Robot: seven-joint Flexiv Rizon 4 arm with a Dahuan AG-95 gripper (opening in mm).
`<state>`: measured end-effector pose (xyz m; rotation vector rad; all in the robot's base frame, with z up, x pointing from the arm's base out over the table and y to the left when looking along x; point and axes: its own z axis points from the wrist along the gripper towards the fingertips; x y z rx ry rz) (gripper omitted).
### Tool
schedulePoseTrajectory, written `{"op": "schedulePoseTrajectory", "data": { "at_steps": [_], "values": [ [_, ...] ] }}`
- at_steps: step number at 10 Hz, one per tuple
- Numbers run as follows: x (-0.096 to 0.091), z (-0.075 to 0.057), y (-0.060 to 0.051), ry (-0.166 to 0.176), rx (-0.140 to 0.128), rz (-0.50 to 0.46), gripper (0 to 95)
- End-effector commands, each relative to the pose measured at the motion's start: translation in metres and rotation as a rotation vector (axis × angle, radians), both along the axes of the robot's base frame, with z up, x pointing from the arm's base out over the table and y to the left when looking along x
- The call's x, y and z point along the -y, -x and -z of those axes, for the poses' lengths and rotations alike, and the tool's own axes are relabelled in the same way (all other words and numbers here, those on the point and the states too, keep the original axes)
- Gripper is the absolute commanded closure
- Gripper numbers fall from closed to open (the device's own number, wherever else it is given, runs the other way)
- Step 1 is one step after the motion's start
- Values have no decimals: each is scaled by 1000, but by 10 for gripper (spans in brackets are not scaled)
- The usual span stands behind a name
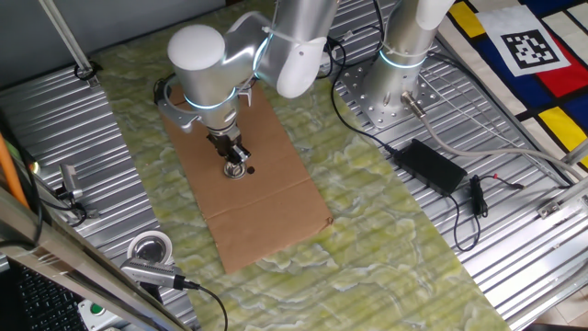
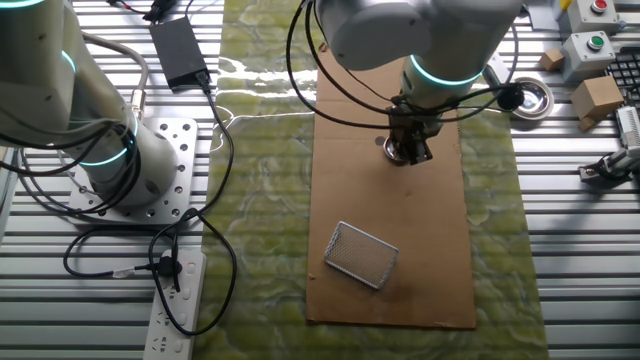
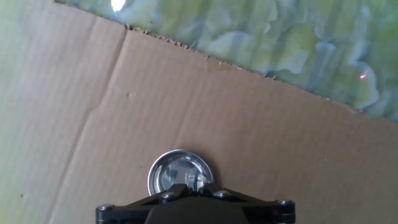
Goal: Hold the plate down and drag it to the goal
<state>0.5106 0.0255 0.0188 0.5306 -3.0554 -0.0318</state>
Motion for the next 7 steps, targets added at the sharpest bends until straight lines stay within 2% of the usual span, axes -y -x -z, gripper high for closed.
{"op": "schedulePoseTrajectory", "data": {
  "at_steps": [1,7],
  "values": [
    [3,0,2,-1,4,-6,950],
    [10,-1,5,0,5,-23,950]
  ]
}}
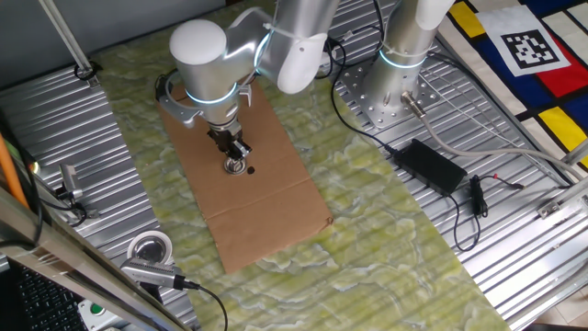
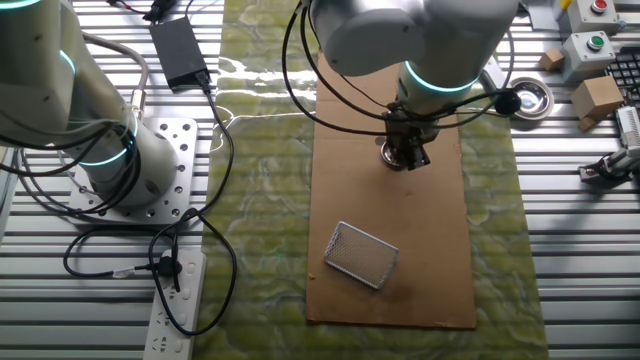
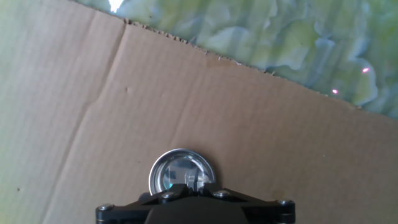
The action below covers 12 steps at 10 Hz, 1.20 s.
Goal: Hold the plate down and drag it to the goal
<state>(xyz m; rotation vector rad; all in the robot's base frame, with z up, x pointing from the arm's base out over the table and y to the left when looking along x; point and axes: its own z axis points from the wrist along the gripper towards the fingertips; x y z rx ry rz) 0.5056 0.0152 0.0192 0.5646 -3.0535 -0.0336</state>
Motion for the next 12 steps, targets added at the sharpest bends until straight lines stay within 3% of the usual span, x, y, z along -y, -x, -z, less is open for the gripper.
{"op": "schedulePoseTrajectory", "data": {
  "at_steps": [1,12],
  "values": [
    [1,0,1,2,0,-4,950],
    [17,-2,8,5,0,-28,950]
  ]
}}
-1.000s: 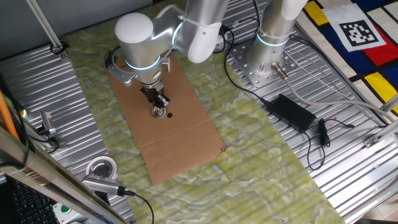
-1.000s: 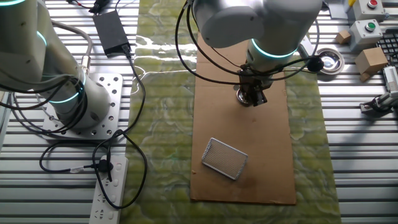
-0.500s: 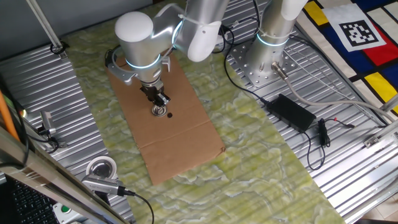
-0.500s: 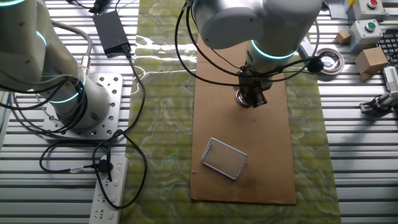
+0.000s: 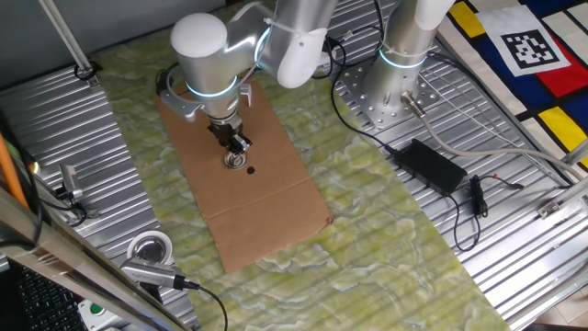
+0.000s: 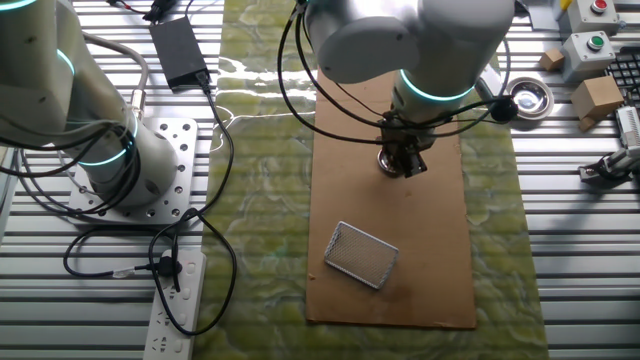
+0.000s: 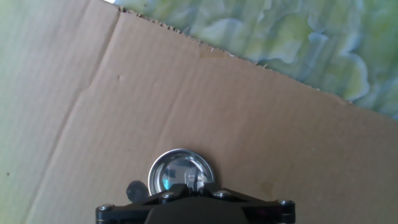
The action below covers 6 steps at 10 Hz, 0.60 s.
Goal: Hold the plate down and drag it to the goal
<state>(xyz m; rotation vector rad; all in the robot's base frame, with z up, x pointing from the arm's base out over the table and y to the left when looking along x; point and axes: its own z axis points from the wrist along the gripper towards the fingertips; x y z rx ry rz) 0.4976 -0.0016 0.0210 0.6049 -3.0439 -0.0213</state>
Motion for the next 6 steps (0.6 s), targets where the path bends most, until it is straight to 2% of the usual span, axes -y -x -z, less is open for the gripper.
{"op": "schedulePoseTrajectory", "data": {
  "at_steps": [1,6],
  "values": [
    [2,0,1,-2,0,-3,950],
    [10,-1,6,-4,1,-10,950]
  ]
}}
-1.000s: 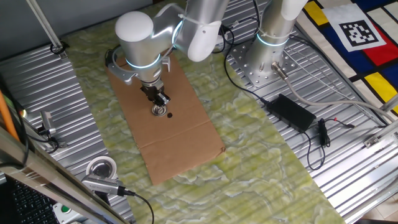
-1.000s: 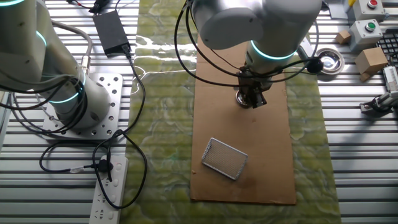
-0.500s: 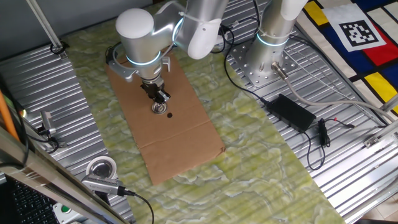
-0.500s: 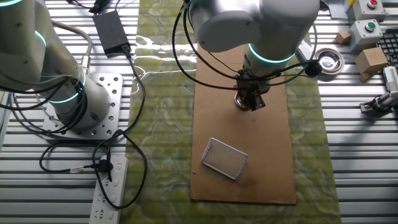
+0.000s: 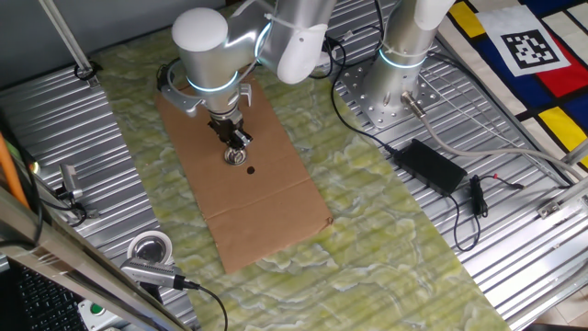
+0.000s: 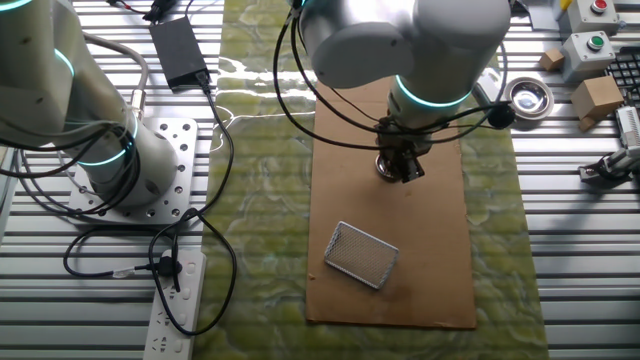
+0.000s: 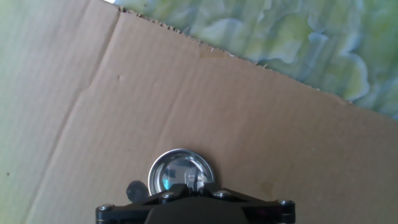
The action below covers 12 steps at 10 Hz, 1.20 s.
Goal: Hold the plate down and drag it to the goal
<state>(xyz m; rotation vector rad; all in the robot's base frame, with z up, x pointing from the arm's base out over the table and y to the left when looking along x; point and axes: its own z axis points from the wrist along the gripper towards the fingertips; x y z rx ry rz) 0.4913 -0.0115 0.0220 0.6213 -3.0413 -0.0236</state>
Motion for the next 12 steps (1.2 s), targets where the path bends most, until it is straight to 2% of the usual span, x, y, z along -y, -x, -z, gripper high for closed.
{"op": "schedulePoseTrajectory", "data": {
  "at_steps": [1,9,12],
  "values": [
    [1,-1,0,-2,1,0,950],
    [15,-4,2,-5,3,-15,950],
    [10,-7,-5,-8,10,-5,950]
  ]
}}
